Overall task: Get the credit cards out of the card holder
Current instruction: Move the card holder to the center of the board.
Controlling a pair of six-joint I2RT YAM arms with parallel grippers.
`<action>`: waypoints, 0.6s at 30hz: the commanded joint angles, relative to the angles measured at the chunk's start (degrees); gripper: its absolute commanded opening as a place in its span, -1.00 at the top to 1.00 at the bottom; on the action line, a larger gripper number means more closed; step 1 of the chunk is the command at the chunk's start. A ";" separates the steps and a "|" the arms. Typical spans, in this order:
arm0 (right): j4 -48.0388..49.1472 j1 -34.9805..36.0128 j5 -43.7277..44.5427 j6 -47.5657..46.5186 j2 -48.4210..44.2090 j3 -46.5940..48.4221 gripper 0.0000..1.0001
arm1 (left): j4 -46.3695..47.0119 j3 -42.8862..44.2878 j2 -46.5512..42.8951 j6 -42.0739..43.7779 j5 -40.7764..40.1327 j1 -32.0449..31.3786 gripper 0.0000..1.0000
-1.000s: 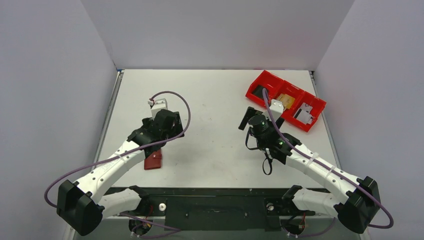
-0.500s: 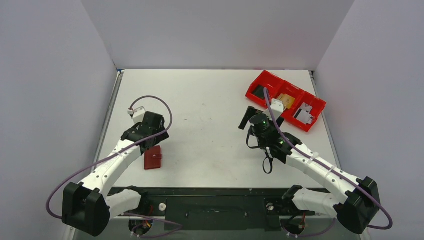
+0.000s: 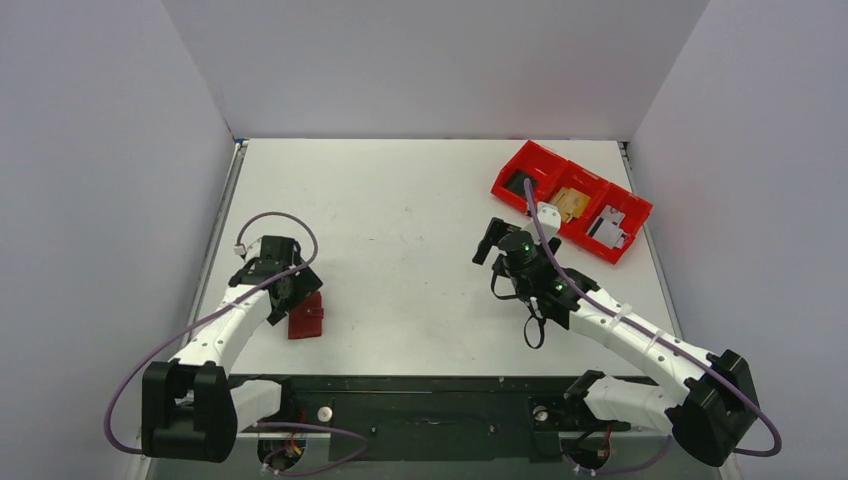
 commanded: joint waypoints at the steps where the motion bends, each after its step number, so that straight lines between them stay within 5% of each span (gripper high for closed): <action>1: 3.09 -0.37 -0.65 1.23 -0.24 -1.46 -0.97 | 4.00 -0.90 1.29 0.50 4.28 0.44 -0.70; 12: 3.38 -0.58 -2.11 1.59 -0.15 -2.69 -0.96 | 9.85 -5.07 4.59 -3.46 7.92 -1.48 -0.66; 18: 3.33 -0.93 -2.29 2.33 -0.01 -3.16 -0.95 | 12.13 -4.93 6.91 -7.27 7.83 -7.98 -0.64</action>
